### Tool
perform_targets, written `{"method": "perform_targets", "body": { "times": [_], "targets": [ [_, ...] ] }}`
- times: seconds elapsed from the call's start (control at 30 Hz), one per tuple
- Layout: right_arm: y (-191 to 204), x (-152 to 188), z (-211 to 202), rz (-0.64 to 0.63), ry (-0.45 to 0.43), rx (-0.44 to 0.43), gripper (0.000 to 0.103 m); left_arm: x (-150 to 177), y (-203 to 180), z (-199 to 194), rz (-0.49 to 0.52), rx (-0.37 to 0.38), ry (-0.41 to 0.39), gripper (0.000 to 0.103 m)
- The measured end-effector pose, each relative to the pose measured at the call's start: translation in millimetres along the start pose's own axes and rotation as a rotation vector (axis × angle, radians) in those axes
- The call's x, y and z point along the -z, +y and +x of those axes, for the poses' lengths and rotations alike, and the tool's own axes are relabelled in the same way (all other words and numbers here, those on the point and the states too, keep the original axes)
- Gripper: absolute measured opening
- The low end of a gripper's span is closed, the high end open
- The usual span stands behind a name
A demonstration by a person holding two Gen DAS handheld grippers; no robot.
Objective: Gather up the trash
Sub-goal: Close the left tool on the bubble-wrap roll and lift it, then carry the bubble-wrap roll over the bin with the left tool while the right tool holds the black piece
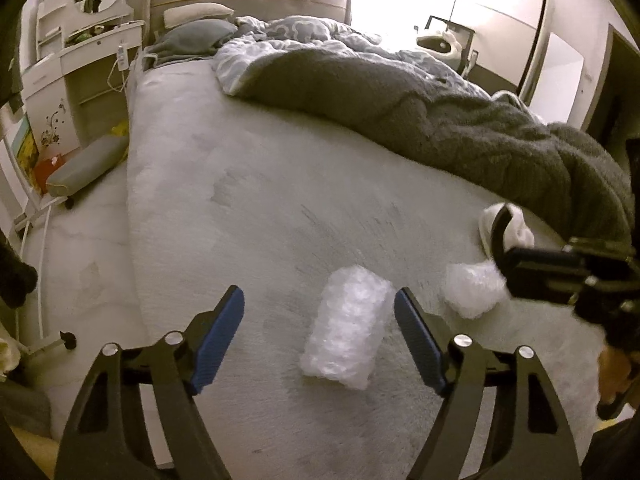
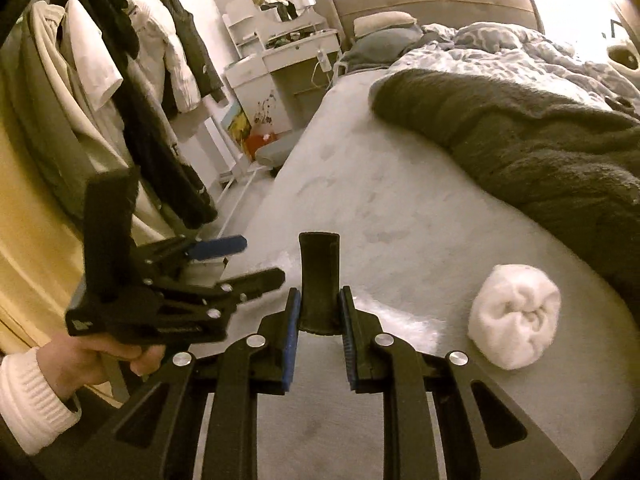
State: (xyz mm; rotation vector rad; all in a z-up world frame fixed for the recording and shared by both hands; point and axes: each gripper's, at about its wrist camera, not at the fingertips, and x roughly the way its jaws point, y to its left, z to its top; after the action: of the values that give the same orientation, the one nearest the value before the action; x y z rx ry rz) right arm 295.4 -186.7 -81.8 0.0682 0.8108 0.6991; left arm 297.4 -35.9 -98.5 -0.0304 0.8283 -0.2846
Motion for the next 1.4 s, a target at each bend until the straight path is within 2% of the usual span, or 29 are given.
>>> {"method": "perform_targets", "body": {
  "times": [0.17,0.23,0.37,0.87,1.2,1.4],
  "targets": [
    [-7,0,-4,0.011,-0.003,0.000,0.020,3,-7,10,0.021,-0.008,0.024,0.066],
    [-9,-1,-6,0.014,-0.008,0.001,0.020,5,-11,13,0.043,-0.028,0.032,0.052],
    [-9,1,-12,0.014,-0.016,0.007,0.020,8,-14,15,0.042,-0.038,0.041,0.040],
    [11,-3,-16,0.005,-0.028,0.032,0.020,22,-16,-10,0.006,-0.016,0.069,0.035],
    [35,-5,-10,0.039,-0.051,0.034,0.020,34,-6,-57,0.012,-0.031,0.040,0.034],
    [51,5,-1,0.065,-0.040,0.061,0.020,47,10,-90,0.007,-0.071,0.031,0.034]
  ]
}}
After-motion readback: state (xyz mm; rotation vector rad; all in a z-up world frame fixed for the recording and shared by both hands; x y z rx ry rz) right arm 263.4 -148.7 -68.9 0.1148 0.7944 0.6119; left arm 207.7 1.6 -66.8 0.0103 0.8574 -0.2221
